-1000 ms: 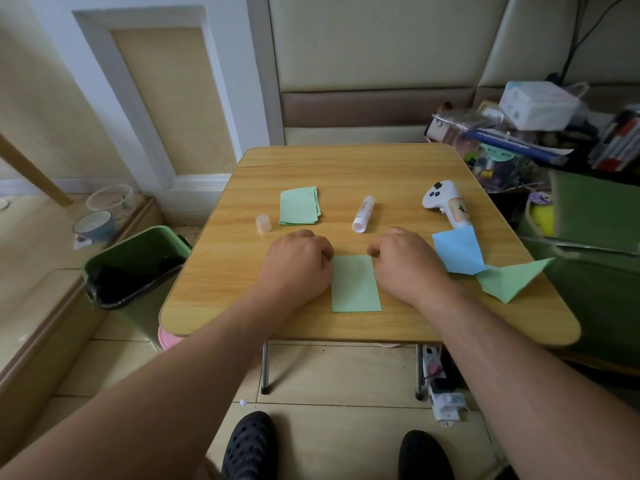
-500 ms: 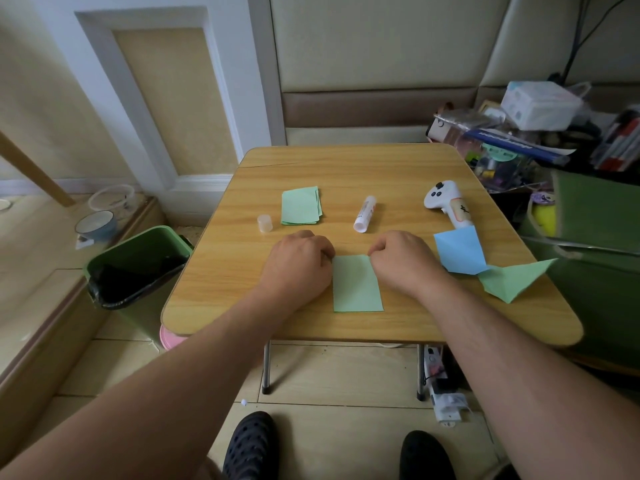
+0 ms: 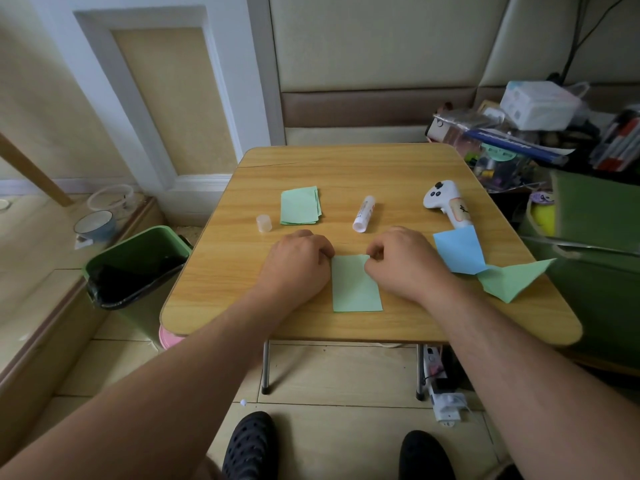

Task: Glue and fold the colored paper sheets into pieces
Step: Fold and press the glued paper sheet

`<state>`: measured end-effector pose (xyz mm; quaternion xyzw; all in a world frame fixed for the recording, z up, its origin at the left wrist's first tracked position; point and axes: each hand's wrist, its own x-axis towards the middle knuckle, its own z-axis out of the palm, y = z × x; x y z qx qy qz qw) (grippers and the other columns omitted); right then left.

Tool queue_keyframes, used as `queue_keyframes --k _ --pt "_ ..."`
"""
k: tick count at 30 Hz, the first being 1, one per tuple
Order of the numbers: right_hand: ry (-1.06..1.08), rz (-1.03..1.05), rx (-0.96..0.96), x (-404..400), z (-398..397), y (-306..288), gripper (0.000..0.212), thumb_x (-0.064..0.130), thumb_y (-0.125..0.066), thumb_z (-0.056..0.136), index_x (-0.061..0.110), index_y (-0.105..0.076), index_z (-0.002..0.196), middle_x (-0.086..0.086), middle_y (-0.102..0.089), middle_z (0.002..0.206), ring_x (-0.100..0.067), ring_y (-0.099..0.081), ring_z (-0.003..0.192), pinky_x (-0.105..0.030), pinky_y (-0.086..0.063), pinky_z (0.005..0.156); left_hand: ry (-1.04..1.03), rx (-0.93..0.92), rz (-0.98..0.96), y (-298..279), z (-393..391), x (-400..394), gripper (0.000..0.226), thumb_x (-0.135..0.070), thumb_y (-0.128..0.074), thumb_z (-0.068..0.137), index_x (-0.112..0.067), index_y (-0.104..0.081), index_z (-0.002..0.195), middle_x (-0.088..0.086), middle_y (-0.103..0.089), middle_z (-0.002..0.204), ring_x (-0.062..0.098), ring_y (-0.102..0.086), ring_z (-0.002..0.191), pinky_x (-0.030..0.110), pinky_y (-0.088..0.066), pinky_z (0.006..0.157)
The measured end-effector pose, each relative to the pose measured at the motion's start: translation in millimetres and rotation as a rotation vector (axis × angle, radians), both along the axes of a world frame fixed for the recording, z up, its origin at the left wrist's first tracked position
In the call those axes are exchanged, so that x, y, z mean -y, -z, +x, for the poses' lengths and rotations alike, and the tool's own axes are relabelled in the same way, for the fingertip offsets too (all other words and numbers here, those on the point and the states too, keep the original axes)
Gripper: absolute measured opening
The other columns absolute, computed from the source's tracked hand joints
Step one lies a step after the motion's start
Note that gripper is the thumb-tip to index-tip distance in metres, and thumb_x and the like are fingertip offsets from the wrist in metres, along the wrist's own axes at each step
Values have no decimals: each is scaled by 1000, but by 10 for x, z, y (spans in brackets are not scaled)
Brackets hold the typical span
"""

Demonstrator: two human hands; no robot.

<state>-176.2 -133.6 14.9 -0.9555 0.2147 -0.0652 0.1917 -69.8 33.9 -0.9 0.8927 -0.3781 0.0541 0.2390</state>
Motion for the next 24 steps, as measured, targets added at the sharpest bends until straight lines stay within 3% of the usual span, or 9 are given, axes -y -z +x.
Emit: queue_keyframes --k 3,8,13,17,20,24 --pt "27 56 49 -18 37 35 16 38 -67 90 27 -76 96 8 -62 104 -14 -59 98 -35 -54 83 -1 -4 -1 9 1 -4 33 -9 -51 88 -22 -78 103 2 -70 103 27 -65 95 41 -55 83" --pt "65 59 92 -28 45 77 18 27 -61 94 23 -78 95 6 -69 96 -17 -62 93 -32 -53 74 -5 -29 -18 21 15 -9 32 -12 -50 90 -23 -77 104 2 -69 103 27 -64 97 40 -54 84" --pt "62 157 151 -25 13 43 12 25 -65 95 27 -77 93 15 -66 86 -11 -63 87 -31 -54 75 11 -56 -64 32 35 -4 25 -28 -57 94 -27 -72 115 -6 -65 103 19 -62 96 38 -53 86" --pt "63 280 192 -36 -27 3 8 27 -69 92 31 -74 88 15 -69 87 -4 -64 84 -26 -52 70 106 40 0 69 67 7 30 -41 -59 98 -31 -70 124 -6 -66 116 21 -58 110 41 -49 95" --pt "70 360 188 -40 -43 -57 6 28 -72 91 30 -74 87 13 -71 87 -4 -65 84 -25 -52 69 106 24 7 75 102 -1 25 -45 -59 99 -34 -72 117 -7 -67 116 21 -56 110 44 -48 96" --pt "116 532 243 15 -60 -77 4 28 -76 90 26 -77 86 9 -75 86 -10 -70 85 -31 -57 77 75 -122 -52 -8 120 -25 20 -48 -64 97 -32 -74 102 -11 -67 99 14 -56 97 36 -49 84"
